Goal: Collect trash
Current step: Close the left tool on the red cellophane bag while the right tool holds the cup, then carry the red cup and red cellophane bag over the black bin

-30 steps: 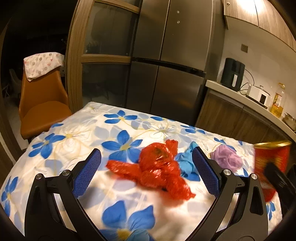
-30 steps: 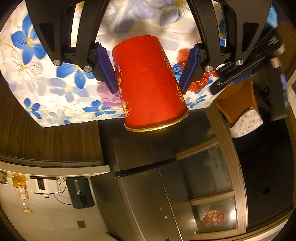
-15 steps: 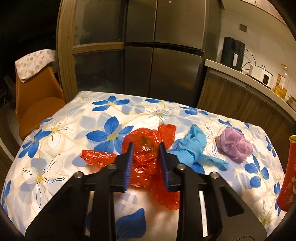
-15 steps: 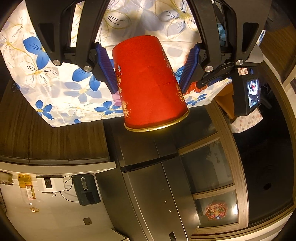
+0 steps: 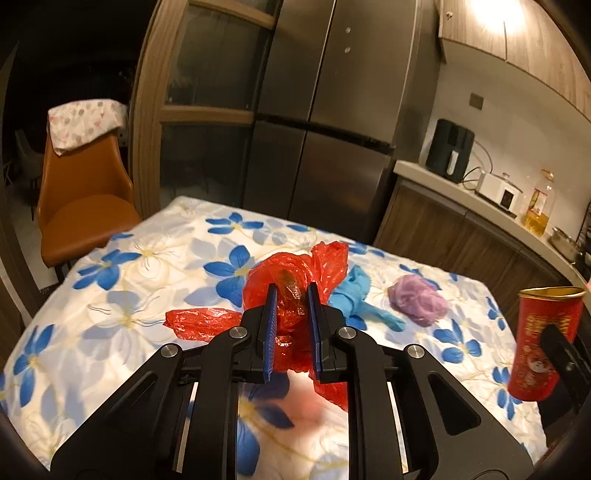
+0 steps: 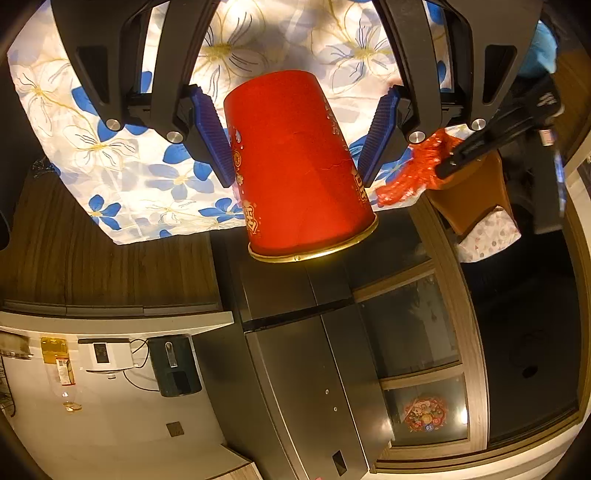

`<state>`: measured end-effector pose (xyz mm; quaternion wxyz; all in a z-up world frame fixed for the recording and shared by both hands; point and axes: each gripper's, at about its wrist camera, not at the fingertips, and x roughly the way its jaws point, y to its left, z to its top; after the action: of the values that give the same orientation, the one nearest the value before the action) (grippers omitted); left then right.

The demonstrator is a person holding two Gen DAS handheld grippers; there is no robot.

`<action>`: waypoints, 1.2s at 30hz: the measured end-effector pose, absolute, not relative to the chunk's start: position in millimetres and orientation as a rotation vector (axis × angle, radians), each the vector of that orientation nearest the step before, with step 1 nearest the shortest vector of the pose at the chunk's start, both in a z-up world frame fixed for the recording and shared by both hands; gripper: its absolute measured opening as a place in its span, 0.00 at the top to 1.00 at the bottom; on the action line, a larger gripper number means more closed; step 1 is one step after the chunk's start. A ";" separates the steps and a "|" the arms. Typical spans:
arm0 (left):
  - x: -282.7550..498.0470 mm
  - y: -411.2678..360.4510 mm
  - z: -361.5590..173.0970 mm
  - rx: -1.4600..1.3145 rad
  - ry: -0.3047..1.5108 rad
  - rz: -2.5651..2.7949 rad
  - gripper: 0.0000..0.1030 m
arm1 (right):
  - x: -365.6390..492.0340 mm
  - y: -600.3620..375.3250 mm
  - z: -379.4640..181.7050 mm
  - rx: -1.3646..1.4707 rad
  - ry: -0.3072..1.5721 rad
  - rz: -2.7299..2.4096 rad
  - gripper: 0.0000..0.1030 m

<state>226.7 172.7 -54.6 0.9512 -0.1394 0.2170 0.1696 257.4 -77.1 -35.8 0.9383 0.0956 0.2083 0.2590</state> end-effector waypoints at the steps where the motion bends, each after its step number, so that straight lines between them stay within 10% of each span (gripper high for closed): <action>1: 222.6 170.7 -51.6 -0.285 0.435 0.340 0.86 | 254.2 -79.6 -34.9 0.197 0.423 0.529 0.35; 36: 269.5 -133.7 -9.9 -0.086 0.379 -0.236 0.86 | 225.2 -312.2 -9.3 0.219 0.282 0.033 0.35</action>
<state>269.5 -133.7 -9.9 0.9742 -0.0428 0.1881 -0.1169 225.2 -312.2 -9.3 0.9840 0.1091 0.1400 0.0165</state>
